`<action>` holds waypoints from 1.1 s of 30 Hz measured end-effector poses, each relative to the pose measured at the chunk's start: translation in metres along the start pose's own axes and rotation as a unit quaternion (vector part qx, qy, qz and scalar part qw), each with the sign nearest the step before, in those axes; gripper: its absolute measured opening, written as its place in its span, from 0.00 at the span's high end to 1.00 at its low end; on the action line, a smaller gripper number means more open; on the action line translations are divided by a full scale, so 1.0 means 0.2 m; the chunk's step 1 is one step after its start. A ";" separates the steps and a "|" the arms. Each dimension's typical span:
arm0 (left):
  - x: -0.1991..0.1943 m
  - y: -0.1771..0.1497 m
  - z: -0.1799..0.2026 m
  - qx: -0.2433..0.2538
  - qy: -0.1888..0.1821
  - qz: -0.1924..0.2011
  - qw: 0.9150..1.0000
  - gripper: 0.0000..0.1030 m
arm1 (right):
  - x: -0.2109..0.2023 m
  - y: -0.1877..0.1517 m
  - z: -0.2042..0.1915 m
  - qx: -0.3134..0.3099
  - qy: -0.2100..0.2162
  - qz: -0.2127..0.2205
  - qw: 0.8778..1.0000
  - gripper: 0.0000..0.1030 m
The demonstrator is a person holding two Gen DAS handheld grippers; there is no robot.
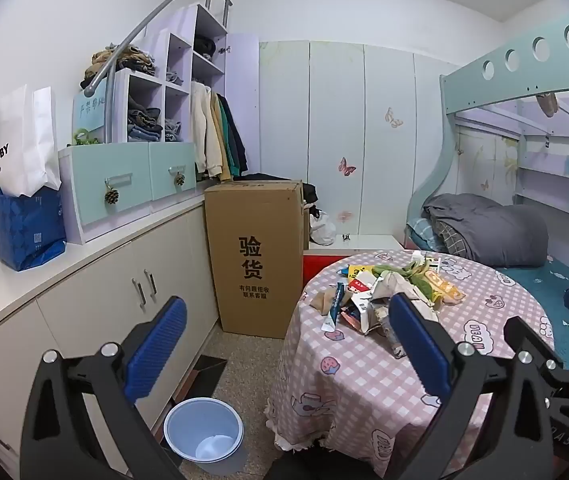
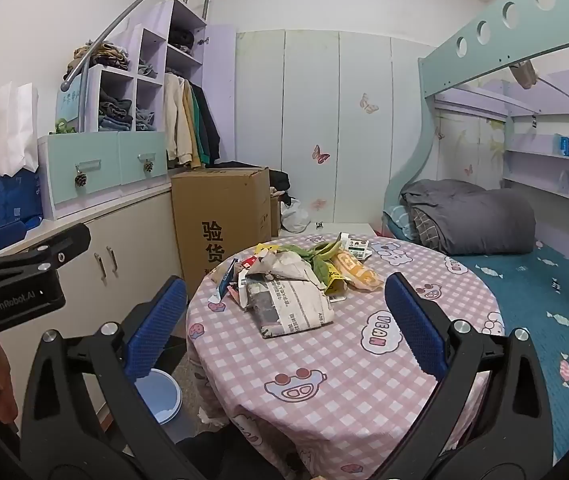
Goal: Collect trash
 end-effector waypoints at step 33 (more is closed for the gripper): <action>-0.03 0.00 0.06 0.007 -0.001 0.002 1.000 0.04 | 0.00 0.00 -0.03 0.004 0.004 -0.002 1.000 0.06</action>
Point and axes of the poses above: each gripper's, at about its wrist camera, not at the fingertips, and x roughly the way its jaws point, z to its right, y to its top, the point moved 5 cm from there along x, roughly the way its jaws point, and after that the axes turned 11 degrees about -x, right-handed, at the moved point
